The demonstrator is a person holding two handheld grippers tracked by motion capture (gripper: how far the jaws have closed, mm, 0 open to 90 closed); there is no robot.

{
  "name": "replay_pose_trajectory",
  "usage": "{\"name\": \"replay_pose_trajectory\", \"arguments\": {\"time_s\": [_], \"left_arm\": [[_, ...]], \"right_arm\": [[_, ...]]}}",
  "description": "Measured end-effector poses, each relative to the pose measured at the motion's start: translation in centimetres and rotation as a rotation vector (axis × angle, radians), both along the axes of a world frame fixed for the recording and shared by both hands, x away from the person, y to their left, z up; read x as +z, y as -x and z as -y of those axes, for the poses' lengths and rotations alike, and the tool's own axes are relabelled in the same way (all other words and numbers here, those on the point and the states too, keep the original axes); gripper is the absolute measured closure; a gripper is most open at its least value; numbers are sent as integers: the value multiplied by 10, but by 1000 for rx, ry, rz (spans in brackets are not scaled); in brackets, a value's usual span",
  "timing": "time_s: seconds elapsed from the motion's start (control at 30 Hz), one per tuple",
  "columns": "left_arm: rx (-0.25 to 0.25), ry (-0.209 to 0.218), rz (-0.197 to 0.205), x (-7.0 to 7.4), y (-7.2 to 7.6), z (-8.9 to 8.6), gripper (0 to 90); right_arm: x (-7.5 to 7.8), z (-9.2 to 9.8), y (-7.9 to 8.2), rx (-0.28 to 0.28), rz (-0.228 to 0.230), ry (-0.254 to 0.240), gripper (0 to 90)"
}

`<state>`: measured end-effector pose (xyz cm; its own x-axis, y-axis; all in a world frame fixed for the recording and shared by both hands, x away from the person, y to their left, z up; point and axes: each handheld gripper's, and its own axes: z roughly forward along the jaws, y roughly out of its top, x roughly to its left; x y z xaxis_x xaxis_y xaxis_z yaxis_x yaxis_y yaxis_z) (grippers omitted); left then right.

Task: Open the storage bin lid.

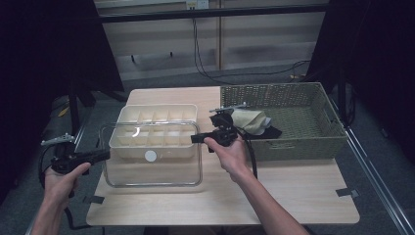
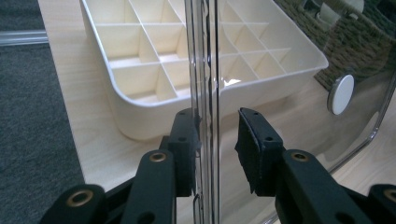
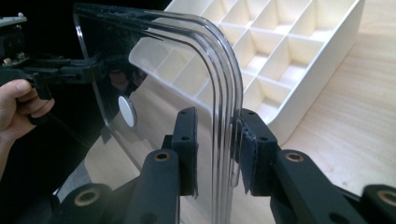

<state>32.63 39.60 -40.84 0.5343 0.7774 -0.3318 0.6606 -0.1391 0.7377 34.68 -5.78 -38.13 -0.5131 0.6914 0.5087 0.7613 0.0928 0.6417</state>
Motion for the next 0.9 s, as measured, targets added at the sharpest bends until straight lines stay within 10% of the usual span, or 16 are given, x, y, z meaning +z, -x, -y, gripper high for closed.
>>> {"name": "replay_pose_trajectory", "arguments": {"time_s": [0.9], "left_arm": [[11,-35,-79,-25,29,-10,671]], "right_arm": [[-35,-11,27,70,-61,34,721]]}}
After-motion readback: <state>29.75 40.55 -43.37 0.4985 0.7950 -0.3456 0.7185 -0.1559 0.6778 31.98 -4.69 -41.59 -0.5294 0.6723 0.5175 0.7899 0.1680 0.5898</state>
